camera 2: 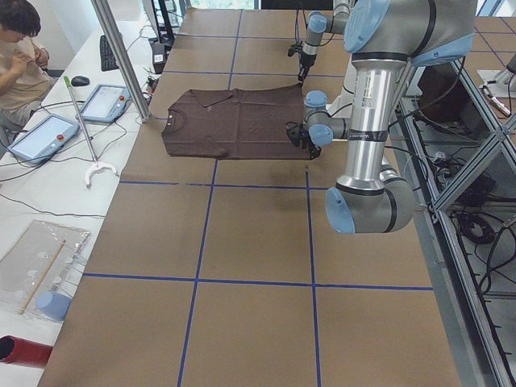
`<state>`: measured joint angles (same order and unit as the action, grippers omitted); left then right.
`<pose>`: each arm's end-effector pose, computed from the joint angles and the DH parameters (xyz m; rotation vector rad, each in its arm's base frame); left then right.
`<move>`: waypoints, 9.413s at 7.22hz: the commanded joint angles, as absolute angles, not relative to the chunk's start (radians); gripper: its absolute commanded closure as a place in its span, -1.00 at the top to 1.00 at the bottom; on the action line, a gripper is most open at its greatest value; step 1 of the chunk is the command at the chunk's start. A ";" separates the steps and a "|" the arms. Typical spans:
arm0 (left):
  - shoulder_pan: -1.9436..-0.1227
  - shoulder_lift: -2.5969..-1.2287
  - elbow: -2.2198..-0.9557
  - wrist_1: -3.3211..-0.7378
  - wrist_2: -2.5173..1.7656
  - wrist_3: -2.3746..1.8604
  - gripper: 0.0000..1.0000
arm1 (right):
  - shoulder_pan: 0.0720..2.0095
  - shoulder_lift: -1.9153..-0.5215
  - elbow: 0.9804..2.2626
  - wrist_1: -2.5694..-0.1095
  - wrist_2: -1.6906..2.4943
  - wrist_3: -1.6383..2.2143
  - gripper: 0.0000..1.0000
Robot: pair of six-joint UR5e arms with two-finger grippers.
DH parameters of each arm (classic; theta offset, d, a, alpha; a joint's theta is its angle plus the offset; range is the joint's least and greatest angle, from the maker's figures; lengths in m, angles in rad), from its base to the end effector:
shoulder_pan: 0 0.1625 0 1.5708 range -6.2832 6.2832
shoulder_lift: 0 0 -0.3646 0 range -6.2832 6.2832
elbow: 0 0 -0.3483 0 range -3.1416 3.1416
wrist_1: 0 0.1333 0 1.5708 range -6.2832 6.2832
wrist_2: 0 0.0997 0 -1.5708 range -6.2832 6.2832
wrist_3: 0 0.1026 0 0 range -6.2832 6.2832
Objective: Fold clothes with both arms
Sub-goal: 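Grasp both hem corners with the left and right grippers, then lift the hem with both grippers and fold it toward the collar, then lay the hem down near the collar and open both grippers, then move the right gripper to the folded shirt's lower corner and grasp it, then drag the folded shirt toward the robot with the right gripper while the left arm withdraws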
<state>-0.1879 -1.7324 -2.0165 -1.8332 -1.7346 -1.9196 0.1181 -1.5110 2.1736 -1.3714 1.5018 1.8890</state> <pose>0.4560 -0.2054 0.3127 -0.2244 0.8596 -0.4301 -0.4194 -0.1911 0.3031 -0.0219 -0.8713 0.4383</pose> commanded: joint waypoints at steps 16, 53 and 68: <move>-0.195 -1.726 -2.283 -1.648 -1.796 -1.914 -1.00 | 0.073 -1.655 2.370 -1.373 1.535 1.936 -1.00; -0.753 -2.126 -1.476 -2.290 -1.789 -1.637 0.19 | 0.555 -1.298 1.855 -1.345 1.763 1.779 0.45; -0.752 -2.125 -1.474 -2.284 -1.778 -1.658 0.20 | 0.515 -1.305 1.830 -1.344 1.755 1.824 -1.00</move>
<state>-0.7517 -2.1249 -1.4752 -2.2849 -1.7780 -1.6582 0.5109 -1.3023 1.8222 -1.3450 1.7503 1.8256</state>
